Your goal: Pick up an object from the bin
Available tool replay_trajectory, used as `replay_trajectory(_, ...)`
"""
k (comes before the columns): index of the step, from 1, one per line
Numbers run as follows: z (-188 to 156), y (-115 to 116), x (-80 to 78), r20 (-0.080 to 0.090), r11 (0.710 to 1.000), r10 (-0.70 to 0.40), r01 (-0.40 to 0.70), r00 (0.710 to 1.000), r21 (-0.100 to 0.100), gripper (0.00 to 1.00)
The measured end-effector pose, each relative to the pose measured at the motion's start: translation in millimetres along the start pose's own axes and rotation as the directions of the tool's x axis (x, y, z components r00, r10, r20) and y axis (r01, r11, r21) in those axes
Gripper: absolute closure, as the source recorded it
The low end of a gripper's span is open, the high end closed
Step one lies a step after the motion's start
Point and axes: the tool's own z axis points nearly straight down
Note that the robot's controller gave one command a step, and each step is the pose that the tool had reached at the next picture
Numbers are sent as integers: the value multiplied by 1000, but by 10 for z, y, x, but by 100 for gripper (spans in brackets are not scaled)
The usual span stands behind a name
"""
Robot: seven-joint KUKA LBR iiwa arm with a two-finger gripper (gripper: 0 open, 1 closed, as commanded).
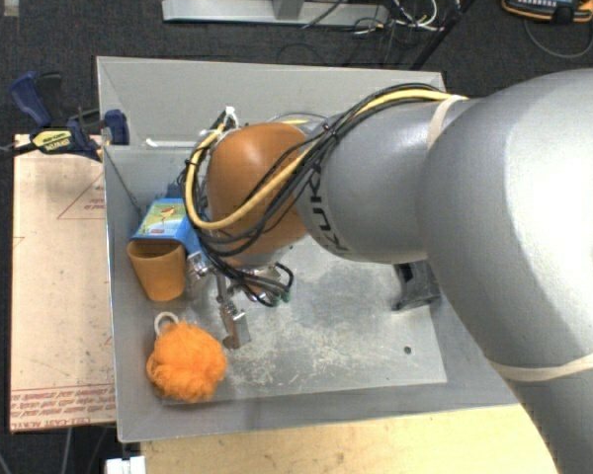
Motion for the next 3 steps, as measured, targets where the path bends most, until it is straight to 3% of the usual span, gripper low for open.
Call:
replay_trajectory(1,-389,239,271,-7,996,94,-94,996,1,0)
replay_trajectory(2,-523,662,625,2,996,-91,91,996,-1,100)
replay_trajectory(3,-522,660,626,2,996,-90,90,996,-1,100)
